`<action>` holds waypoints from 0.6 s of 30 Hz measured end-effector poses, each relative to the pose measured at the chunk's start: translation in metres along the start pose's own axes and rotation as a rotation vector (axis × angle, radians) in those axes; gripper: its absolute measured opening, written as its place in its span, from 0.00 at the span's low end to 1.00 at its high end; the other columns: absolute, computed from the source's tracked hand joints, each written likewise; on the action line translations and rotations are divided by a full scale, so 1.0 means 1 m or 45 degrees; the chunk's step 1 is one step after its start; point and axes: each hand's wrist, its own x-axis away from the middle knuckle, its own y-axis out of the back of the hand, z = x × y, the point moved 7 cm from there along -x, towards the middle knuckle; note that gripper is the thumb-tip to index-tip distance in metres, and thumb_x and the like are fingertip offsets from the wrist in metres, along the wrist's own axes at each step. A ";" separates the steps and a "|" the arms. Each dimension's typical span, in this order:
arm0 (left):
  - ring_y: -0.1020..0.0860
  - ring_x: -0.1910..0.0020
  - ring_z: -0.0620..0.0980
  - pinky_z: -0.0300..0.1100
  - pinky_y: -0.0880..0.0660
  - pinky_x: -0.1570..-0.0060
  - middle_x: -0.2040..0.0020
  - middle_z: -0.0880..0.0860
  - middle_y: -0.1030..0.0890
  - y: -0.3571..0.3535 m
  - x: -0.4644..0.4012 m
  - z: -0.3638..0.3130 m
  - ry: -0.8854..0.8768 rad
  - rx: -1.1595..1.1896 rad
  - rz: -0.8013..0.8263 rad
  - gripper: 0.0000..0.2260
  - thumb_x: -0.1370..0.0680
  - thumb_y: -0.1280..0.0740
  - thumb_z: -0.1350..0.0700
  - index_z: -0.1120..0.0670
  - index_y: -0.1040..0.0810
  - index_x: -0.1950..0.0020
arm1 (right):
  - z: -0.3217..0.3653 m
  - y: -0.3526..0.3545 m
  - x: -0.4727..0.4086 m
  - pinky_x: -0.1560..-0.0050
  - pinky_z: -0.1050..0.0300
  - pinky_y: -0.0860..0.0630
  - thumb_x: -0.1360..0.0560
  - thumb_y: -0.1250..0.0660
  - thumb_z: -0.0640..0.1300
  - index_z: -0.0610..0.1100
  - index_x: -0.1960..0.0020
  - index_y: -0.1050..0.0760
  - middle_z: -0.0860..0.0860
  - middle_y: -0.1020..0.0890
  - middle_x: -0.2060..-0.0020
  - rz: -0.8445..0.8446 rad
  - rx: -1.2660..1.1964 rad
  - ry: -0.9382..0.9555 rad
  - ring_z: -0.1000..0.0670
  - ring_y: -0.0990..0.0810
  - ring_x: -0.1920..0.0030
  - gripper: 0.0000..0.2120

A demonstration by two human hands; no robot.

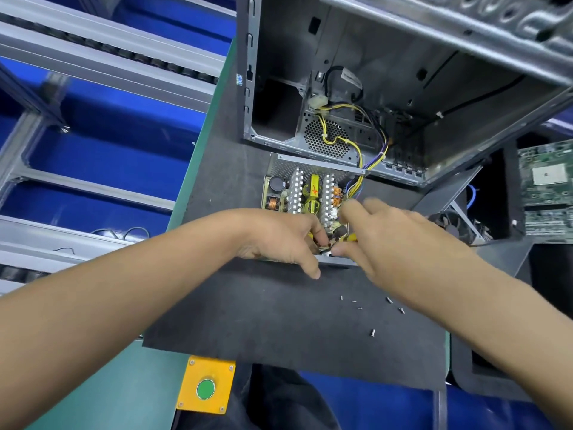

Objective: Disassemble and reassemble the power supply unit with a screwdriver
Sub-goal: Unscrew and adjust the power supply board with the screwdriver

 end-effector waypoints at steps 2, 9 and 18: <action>0.24 0.37 0.52 0.50 0.27 0.35 0.37 0.53 0.23 0.000 0.003 -0.003 -0.032 -0.064 -0.011 0.20 0.26 0.25 0.59 0.47 0.30 0.40 | 0.000 0.002 0.000 0.50 0.52 0.26 0.21 0.37 0.46 0.48 0.42 0.37 0.50 0.37 0.48 0.020 -0.066 0.065 0.46 0.29 0.50 0.11; 0.24 0.36 0.41 0.42 0.25 0.37 0.38 0.45 0.20 0.023 0.042 -0.004 -0.433 -0.139 -0.122 0.18 0.27 0.23 0.52 0.44 0.25 0.41 | 0.003 0.012 -0.002 0.66 0.54 0.31 0.18 0.48 0.62 0.49 0.55 0.38 0.50 0.29 0.65 -0.073 0.226 -0.025 0.41 0.18 0.57 0.17; 0.24 0.65 0.48 0.35 0.29 0.62 0.64 0.48 0.20 0.057 0.060 0.094 -0.538 0.347 -1.523 0.11 0.19 0.34 0.49 0.52 0.28 0.60 | 0.003 0.009 -0.003 0.66 0.52 0.27 0.21 0.36 0.54 0.45 0.59 0.30 0.47 0.24 0.63 -0.074 0.207 0.016 0.41 0.21 0.62 0.14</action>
